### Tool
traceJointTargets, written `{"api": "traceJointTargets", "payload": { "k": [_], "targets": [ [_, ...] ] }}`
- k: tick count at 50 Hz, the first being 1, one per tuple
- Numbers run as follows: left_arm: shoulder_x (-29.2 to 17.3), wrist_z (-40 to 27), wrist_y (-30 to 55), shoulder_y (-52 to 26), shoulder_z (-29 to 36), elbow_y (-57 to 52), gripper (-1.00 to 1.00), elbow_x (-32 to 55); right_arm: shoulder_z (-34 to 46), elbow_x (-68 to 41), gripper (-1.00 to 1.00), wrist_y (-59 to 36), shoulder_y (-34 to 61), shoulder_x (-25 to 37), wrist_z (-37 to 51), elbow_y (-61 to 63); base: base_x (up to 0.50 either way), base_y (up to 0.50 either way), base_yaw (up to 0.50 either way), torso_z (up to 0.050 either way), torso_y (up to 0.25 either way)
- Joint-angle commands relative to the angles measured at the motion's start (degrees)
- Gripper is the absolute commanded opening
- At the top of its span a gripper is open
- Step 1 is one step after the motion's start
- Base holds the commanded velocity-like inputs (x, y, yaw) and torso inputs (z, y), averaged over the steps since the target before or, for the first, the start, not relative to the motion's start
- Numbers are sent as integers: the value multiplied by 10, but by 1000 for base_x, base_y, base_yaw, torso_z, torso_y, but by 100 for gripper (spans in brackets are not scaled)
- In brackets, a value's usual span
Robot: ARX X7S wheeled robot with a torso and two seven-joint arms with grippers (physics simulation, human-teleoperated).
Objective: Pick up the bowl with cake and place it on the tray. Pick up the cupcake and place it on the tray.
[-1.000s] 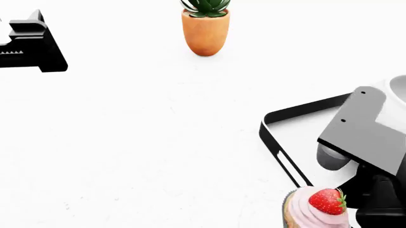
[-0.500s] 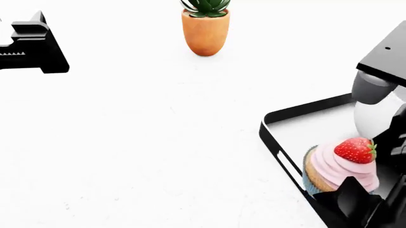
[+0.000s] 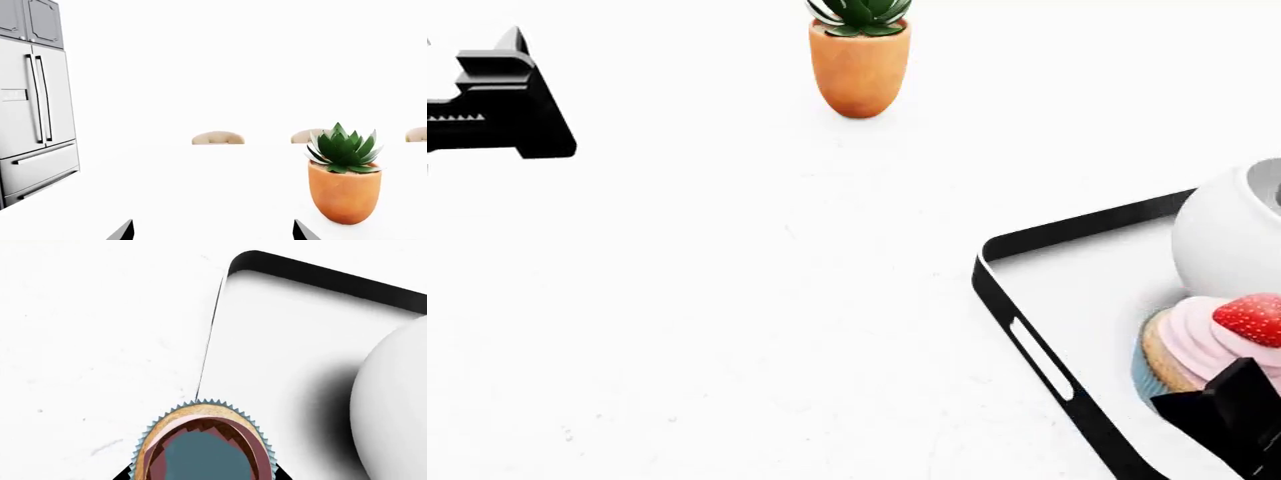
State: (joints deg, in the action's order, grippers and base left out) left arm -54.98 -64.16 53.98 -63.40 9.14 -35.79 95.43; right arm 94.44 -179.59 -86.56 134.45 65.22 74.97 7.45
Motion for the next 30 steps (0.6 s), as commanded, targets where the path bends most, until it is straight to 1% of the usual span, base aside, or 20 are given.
{"api": "traceJointTargets", "payload": {
  "k": [1, 18, 30],
  "targets": [
    [0, 0, -2, 2, 1, -2, 100, -1, -11, 25, -100, -1, -20, 27, 1, 11, 0, 0, 0, 0, 0],
    [-1, 0, -3, 0, 4, -1, 100, 1, -43, 99, -100, -1, -69, 38, -16, 8, 0, 0, 0, 0, 0],
    [-2, -1, -4, 0, 5, -2, 100, 1, -60, 152, -100, -1, -96, 60, -26, 0, 0, 0, 0, 0, 0]
  ]
}}
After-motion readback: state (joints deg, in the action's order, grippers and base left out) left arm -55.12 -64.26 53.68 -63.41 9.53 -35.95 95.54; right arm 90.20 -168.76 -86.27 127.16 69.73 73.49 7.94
